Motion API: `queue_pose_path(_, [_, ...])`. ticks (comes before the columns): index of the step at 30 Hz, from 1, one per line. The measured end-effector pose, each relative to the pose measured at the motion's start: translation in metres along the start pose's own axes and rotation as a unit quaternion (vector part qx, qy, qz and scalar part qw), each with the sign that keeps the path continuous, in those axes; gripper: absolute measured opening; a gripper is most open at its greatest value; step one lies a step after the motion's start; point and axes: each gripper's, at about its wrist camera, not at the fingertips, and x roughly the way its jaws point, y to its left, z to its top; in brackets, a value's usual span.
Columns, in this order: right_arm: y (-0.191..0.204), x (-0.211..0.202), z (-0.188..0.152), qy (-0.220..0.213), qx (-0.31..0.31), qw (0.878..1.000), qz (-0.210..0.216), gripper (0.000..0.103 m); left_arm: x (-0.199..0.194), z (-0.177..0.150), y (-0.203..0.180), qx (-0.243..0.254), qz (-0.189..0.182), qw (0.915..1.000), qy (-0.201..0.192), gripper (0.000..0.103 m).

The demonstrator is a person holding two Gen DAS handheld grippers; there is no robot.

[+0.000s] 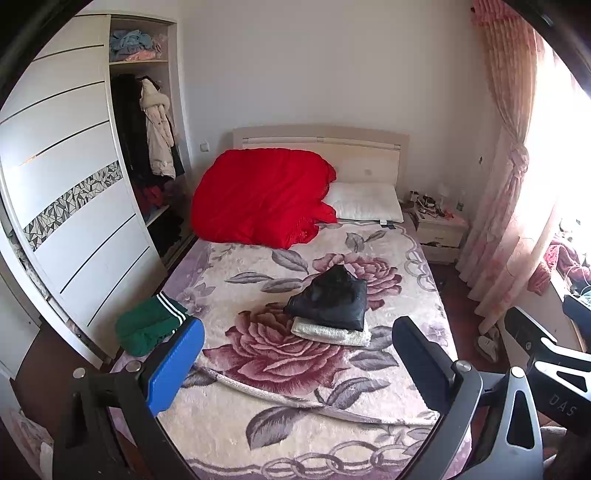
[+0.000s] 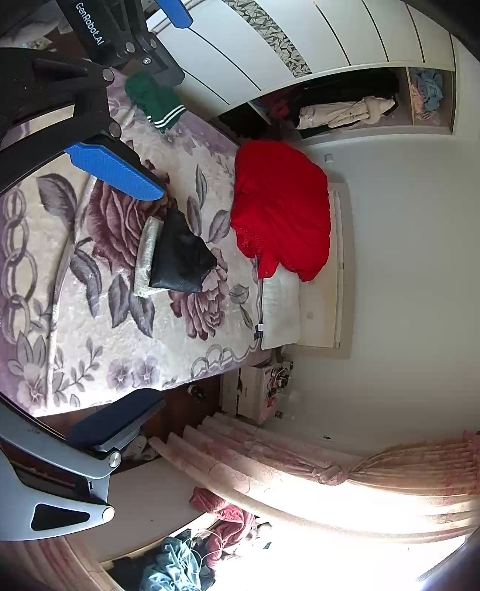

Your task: Fold large clothes

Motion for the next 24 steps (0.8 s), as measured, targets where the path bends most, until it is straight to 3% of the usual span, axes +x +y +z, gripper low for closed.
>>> queue_pose_path(24, [-0.006, 0.001, 0.013, -0.008, 0.004, 1.0, -0.001, 0.103, -0.007, 0.001, -0.003, -0.001, 0.004, 1.0, -0.006, 0.103])
